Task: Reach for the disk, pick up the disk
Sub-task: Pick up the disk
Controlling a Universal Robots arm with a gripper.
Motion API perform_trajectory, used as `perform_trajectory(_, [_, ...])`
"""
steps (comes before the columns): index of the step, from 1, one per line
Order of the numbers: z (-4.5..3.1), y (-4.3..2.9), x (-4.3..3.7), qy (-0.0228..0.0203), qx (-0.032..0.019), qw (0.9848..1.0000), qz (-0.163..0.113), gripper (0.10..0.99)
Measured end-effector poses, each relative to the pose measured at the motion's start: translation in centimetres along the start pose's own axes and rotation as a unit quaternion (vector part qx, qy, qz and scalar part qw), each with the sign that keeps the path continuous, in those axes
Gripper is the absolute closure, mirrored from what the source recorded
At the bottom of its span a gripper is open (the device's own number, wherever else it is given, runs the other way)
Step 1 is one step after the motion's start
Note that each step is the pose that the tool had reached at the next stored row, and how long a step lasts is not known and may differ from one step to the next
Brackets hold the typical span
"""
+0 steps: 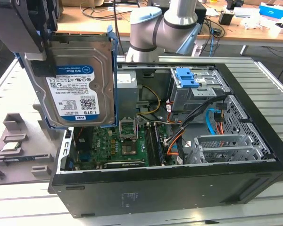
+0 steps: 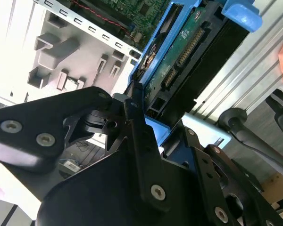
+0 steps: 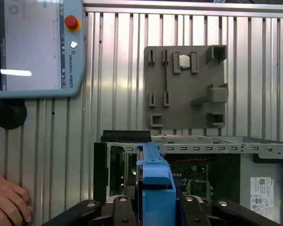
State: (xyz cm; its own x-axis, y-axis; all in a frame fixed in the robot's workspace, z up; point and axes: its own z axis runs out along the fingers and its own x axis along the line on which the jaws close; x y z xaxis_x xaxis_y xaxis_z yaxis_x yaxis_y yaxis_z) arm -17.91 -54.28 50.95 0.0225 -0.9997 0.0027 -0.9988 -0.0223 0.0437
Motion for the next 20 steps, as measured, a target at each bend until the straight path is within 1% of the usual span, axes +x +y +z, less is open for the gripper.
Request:
perform_trajectory(2, [0.00,0.01,0.44,0.0000,0.0000,1.0000,0.000,0.718])
perform_trajectory(7, [0.00,0.02,1.19,0.0000,0.0000,1.0000,0.000,0.718])
perform_trajectory(10, [0.01,0.04,2.17,0.0000,0.0000,1.0000,0.000,0.718])
perform_trajectory(14, [0.01,0.04,2.84,0.0000,0.0000,1.0000,0.000,0.718])
perform_trajectory(16, [0.00,-0.19,2.91,-0.0001,0.0000,1.0000,0.000,0.718])
perform_trajectory(20, [-0.05,-1.26,2.94,0.0000,-0.0001,1.0000,0.000,0.718])
